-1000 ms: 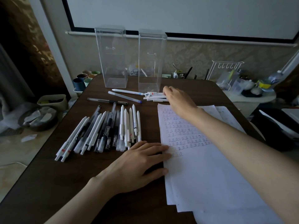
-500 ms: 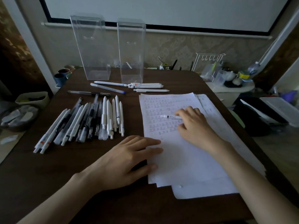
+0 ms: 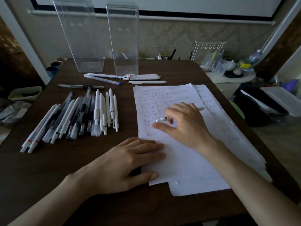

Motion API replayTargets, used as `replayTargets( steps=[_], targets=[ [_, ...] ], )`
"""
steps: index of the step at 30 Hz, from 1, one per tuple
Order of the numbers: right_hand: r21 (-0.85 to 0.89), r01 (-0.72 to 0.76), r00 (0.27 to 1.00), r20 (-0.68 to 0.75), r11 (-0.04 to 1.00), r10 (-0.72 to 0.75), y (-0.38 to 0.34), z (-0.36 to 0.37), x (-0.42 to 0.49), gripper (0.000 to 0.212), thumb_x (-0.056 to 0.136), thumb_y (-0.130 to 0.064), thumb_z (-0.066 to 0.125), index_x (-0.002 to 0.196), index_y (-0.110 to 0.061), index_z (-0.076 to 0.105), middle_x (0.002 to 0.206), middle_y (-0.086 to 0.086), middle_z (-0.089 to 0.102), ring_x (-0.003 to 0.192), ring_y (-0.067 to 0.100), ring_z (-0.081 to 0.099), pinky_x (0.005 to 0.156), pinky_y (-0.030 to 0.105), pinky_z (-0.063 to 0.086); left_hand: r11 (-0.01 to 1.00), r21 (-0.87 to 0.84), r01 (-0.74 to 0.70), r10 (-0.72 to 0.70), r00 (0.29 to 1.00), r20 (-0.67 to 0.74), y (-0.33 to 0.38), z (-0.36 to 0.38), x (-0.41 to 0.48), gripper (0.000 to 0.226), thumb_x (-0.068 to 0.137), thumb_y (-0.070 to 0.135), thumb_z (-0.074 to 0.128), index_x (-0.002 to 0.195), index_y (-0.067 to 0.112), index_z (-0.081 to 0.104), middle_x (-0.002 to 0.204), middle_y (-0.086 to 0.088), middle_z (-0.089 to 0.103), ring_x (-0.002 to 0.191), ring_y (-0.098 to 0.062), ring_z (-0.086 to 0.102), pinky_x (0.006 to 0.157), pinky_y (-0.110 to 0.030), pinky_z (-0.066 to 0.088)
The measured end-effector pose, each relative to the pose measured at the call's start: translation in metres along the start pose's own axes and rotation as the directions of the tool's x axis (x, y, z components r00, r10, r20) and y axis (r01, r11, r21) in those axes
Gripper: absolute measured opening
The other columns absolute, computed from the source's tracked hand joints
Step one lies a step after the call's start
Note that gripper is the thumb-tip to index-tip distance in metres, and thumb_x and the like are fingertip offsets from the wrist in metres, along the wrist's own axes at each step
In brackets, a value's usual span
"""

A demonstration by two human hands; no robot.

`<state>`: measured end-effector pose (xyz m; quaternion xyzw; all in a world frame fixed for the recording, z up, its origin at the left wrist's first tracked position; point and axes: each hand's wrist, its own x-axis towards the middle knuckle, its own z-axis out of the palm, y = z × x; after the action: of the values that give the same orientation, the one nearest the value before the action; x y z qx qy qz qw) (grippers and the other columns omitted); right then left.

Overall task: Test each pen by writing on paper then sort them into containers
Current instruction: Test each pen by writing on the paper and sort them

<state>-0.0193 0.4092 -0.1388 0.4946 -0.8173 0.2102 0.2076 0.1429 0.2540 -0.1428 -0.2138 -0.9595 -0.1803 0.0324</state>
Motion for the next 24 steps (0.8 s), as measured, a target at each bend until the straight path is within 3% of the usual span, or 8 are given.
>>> replayTargets(
  steps=[2,8,11,14,17,20,22,24],
  targets=[
    [-0.017,0.012,0.999,-0.04,1.0,-0.013,-0.003,0.001,-0.001,0.05,0.083,-0.061,0.048,0.057,-0.021,0.035,0.058,-0.012,0.036,0.059,0.011,0.035,0.063,0.028,0.025,1.0,-0.006,0.0,0.0,1.0,0.002,0.0,0.0,0.0,0.05,0.096,0.053,0.039,0.14,0.03,0.042,0.147,0.013,0.035,0.136,0.0,0.026,0.111,-0.023,0.021],
    [0.063,0.089,0.988,-0.131,0.994,-0.08,-0.005,0.002,-0.002,0.04,0.083,-0.041,0.05,0.055,-0.015,0.039,0.053,-0.009,0.035,0.054,0.014,0.034,0.057,0.034,0.033,0.996,0.091,0.0,0.001,1.0,-0.012,0.005,0.003,-0.001,0.048,0.097,0.051,0.037,0.138,0.027,0.045,0.144,0.009,0.041,0.133,-0.006,0.034,0.109,-0.029,0.031],
    [0.15,0.11,0.986,-0.141,0.983,-0.089,-0.004,-0.001,0.001,0.046,0.081,-0.054,0.057,0.069,-0.01,0.053,0.062,-0.004,0.049,0.059,0.013,0.043,0.062,0.029,0.037,0.995,0.093,0.025,-0.022,0.999,-0.031,0.009,0.002,0.002,0.046,0.096,0.051,0.038,0.133,0.026,0.051,0.139,0.009,0.047,0.128,-0.008,0.041,0.104,-0.032,0.038],
    [0.318,0.07,0.975,-0.222,0.946,0.002,-0.004,-0.004,-0.001,0.033,0.088,-0.036,0.06,0.092,-0.003,0.061,0.075,0.005,0.057,0.062,0.005,0.041,0.058,0.018,0.041,0.994,0.096,0.048,-0.041,0.997,-0.069,0.014,0.001,0.012,0.042,0.096,0.049,0.036,0.122,0.024,0.057,0.124,0.006,0.055,0.112,-0.011,0.052,0.088,-0.034,0.047],
    [0.631,0.004,0.955,-0.232,0.775,0.184,-0.005,-0.007,-0.006,0.022,0.094,-0.025,0.039,0.1,-0.013,0.057,0.076,0.001,0.061,0.065,0.008,0.056,0.063,0.019,0.046,0.983,0.17,0.068,-0.058,0.996,-0.063,0.021,0.007,0.02,0.042,0.097,0.048,0.033,0.123,0.022,0.054,0.118,0.0,0.052,0.104,-0.015,0.051,0.088,-0.029,0.043],
    [0.747,-0.162,0.922,-0.118,0.645,0.368,-0.008,-0.008,-0.006,0.042,0.09,-0.038,0.026,0.093,-0.013,0.06,0.074,-0.001,0.066,0.068,0.007,0.059,0.066,0.019,0.046,0.983,0.173,0.057,-0.052,0.998,-0.032,0.019,0.012,0.019,0.048,0.099,0.047,0.028,0.137,0.022,0.043,0.139,-0.003,0.042,0.129,-0.018,0.038,0.109,-0.03,0.029],
    [0.809,-0.307,0.888,0.054,0.502,0.457,-0.014,-0.008,-0.002,0.05,0.088,-0.051,0.031,0.088,-0.015,0.066,0.065,0.003,0.07,0.061,0.009,0.061,0.058,0.019,0.045,0.985,0.169,0.038,-0.037,0.999,-0.008,0.016,0.014,0.018,0.051,0.1,0.047,0.024,0.143,0.023,0.034,0.149,-0.002,0.033,0.139,-0.017,0.027,0.113,-0.035,0.023],
    [0.809,-0.363,0.887,0.147,0.462,0.438,-0.018,-0.005,0.0,0.031,0.087,-0.046,0.055,0.085,-0.018,0.068,0.07,-0.001,0.072,0.063,0.009,0.064,0.056,0.019,0.047,0.984,0.177,0.031,-0.032,0.999,0.005,0.015,0.014,0.019,0.052,0.099,0.047,0.024,0.144,0.022,0.033,0.15,-0.001,0.033,0.139,-0.016,0.026,0.112,-0.038,0.023]
  ],
)
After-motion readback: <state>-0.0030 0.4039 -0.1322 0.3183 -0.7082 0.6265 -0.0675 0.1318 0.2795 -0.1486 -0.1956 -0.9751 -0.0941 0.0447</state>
